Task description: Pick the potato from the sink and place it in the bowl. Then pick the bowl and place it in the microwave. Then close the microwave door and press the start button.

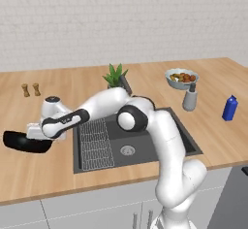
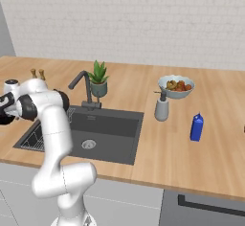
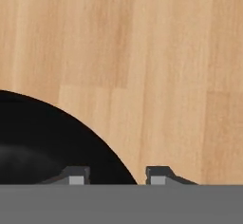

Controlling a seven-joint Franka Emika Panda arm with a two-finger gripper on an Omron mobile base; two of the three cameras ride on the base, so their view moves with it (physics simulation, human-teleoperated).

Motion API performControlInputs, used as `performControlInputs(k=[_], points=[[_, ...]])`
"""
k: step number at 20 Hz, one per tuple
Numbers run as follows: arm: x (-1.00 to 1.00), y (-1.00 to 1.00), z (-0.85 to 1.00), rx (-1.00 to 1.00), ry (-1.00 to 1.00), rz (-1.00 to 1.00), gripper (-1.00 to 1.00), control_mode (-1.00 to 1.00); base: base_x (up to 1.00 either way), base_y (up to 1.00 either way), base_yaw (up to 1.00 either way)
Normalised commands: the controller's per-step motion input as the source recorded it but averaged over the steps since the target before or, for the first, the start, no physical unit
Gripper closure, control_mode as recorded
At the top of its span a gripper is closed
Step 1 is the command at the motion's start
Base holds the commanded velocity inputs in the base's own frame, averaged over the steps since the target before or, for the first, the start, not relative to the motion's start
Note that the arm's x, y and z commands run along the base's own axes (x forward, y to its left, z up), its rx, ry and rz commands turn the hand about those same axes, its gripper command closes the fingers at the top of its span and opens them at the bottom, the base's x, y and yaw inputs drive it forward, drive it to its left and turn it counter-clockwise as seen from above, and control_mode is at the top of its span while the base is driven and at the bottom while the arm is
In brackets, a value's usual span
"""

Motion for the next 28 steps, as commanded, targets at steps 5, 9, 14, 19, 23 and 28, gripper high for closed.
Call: performControlInputs(k=[5,9,14,19,23,28], points=[[-0.10,0.15,-0.12,0.00,0.00,0.00,1.00,-1.00,0.00,0.00,0.00],[-0.54,0.01,0.38,-0.02,-0.19,-0.07,1.00,-1.00,0.00,0.00,0.00],[-0.58,0.00,0.49,-0.08,-0.25,-0.14,1.00,-1.00,0.00,0.00,0.00],[-0.30,0.00,0.08,-0.04,-0.15,-0.15,1.00,-1.00,0.00,0.00,0.00],[-0.36,-0.05,0.25,0.17,-0.08,-0.21,1.00,-1.00,0.00,0.00,0.00],[-0.29,-0.19,0.85,0.12,-0.09,-0.21,1.00,-1.00,0.00,0.00,0.00]])
